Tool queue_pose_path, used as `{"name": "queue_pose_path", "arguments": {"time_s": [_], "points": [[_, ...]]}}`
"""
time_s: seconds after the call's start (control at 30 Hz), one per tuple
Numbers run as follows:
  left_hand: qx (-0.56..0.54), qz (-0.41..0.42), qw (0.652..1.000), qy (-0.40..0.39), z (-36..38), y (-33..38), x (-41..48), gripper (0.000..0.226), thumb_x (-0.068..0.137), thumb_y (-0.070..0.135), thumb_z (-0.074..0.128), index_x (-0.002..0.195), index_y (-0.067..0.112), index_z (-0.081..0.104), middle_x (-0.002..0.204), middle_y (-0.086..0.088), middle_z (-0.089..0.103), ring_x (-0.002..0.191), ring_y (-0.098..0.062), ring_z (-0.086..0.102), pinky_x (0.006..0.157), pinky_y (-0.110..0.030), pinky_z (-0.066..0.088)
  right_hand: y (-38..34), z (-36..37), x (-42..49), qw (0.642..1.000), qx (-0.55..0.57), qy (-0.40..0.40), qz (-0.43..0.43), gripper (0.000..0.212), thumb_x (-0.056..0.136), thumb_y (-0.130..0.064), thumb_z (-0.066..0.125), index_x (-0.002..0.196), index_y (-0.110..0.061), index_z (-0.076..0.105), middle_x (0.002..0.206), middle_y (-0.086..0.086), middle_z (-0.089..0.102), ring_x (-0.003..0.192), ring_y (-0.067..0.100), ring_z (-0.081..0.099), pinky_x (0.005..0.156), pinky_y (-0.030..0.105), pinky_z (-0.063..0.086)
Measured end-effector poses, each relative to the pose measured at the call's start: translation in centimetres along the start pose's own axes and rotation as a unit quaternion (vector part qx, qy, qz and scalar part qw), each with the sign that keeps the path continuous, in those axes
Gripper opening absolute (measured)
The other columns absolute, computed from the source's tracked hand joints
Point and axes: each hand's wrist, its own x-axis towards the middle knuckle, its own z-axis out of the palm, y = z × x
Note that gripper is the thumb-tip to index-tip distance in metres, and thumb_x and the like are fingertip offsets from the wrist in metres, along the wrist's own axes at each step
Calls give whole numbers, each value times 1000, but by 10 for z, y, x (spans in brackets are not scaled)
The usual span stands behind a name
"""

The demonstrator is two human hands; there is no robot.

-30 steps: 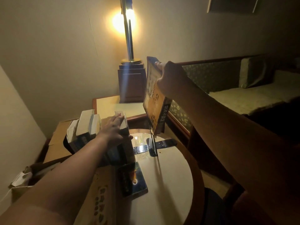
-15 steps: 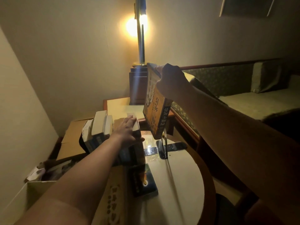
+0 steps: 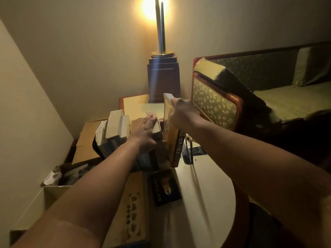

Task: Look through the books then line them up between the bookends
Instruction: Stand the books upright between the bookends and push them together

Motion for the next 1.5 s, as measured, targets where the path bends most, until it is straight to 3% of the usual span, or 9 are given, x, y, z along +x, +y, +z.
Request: {"name": "queue_pose_path", "arguments": {"time_s": [0.4,0.7,0.8,0.9,1.07,1.17,1.3,1.4,1.5], "points": [[0,16,1000,3,2,-1,1,109,71,33,82,155,18,13,164,2,5,150,-23,9,118,-48,24,-4,44,17,996,65,-43,51,25,93,-10,51,117,-8,60,110,14,65,98,31,61,86,47,56],[-76,20,997,-26,1,-10,4,133,58,45,86,156,25,-2,165,1,2,151,-24,7,120,-52,21,8,62,8,955,267,-109,75,59,103,-46,46,147,-6,36,138,17,54,117,31,58,96,45,54],[-154,44,987,18,-3,-6,2,134,55,44,85,154,33,-5,163,-6,11,149,-31,16,118,-50,26,19,68,4,919,361,-142,75,61,103,-48,45,147,-7,37,139,13,53,118,25,57,87,34,58],[-75,117,988,72,-4,-1,1,123,63,43,86,155,31,5,163,-5,14,148,-31,20,113,-46,30,27,69,-4,899,406,-155,46,62,102,-50,46,148,-8,39,135,4,56,117,16,58,71,14,50],[-4,162,983,82,4,-7,0,101,70,49,78,152,28,22,163,-6,15,145,-35,26,110,-51,39,38,67,-31,887,447,-108,23,41,109,-36,37,140,-14,49,110,-19,57,100,-3,57,73,8,48],[12,169,980,103,8,-10,-3,102,71,40,82,152,23,22,162,-8,16,144,-38,28,109,-52,39,48,82,-56,904,425,-16,42,31,108,-27,42,135,-17,54,111,-19,58,107,2,56,81,14,50],[27,160,980,114,8,-7,-5,102,70,37,84,151,20,24,161,-12,18,141,-42,29,108,-53,36,69,125,-107,944,318,86,-3,24,95,0,51,112,-12,63,102,-5,64,94,2,61,74,12,53],[26,156,981,115,10,-7,-5,103,70,39,84,150,24,21,161,-10,18,142,-40,28,109,-53,36,84,159,-144,966,239,46,-86,20,89,3,58,97,-15,63,91,-1,62,80,8,58,66,25,52],[23,154,981,112,11,-8,-5,103,69,45,81,150,28,18,162,-9,17,143,-38,27,109,-56,37,89,181,-173,970,140,-80,-179,21,96,-15,58,116,-13,64,110,4,60,91,13,55,74,24,47]]}}
